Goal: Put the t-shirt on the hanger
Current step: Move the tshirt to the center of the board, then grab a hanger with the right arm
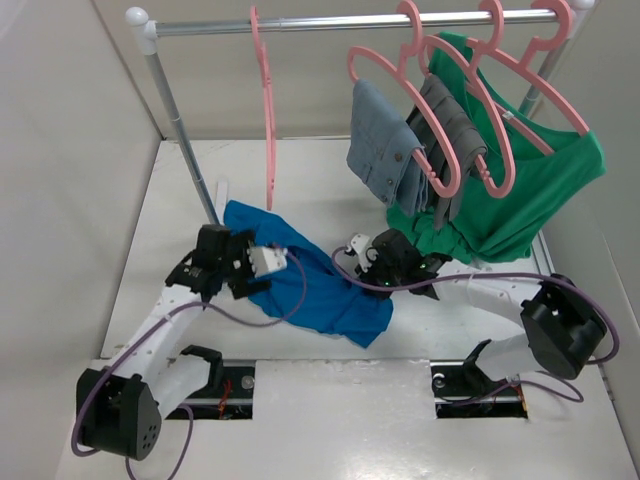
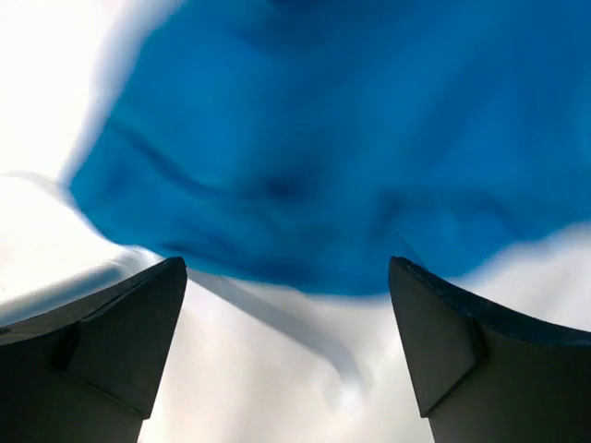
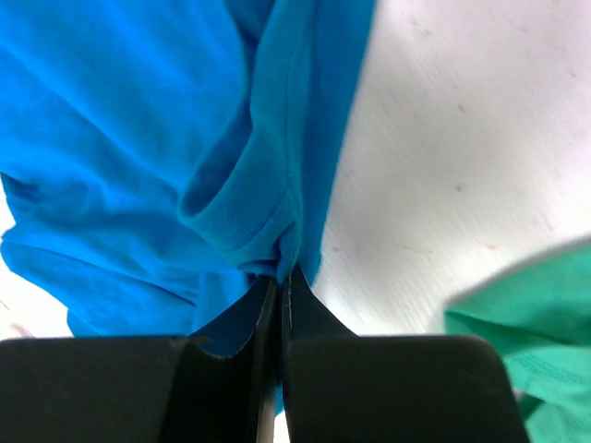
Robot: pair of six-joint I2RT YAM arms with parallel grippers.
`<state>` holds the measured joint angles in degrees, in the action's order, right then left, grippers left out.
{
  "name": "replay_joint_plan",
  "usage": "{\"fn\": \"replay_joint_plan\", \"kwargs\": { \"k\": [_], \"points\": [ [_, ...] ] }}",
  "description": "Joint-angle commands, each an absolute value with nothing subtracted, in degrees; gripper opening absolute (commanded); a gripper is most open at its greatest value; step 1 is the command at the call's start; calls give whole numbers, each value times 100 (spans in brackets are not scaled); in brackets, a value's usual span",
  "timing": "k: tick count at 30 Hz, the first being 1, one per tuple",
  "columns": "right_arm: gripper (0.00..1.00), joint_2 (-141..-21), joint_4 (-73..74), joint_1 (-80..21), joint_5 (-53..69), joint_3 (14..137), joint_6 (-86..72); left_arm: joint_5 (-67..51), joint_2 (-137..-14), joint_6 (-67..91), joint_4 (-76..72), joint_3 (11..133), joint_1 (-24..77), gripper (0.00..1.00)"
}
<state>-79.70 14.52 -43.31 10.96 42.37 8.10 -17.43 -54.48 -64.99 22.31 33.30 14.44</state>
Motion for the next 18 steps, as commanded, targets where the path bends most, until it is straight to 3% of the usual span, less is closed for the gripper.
{"fn": "replay_joint_plan", "kwargs": {
  "k": [1, 4, 8, 14, 18],
  "points": [
    [3, -8007, 1345, -4526, 1020, 4553, 888, -2776, -5747, -3713, 636, 4112, 1362, 86],
    [3, -8060, 1406, -4658, 879, 4614, 940, -3058, -6388, -2262, 3, 4306, 1362, 73],
    [3, -7998, 1406, -4711, 826, 4614, 888, -2700, -7066, -1731, -464, 4359, 1607, 66],
    [3, -7726, 1406, -4764, 633, 4369, 756, -2872, -7277, -2013, -808, 4131, 1679, 66],
    [3, -7726, 1406, -4764, 633, 4368, 756, -2849, -7400, -1715, -1343, 4078, 1811, 73]
  ]
}}
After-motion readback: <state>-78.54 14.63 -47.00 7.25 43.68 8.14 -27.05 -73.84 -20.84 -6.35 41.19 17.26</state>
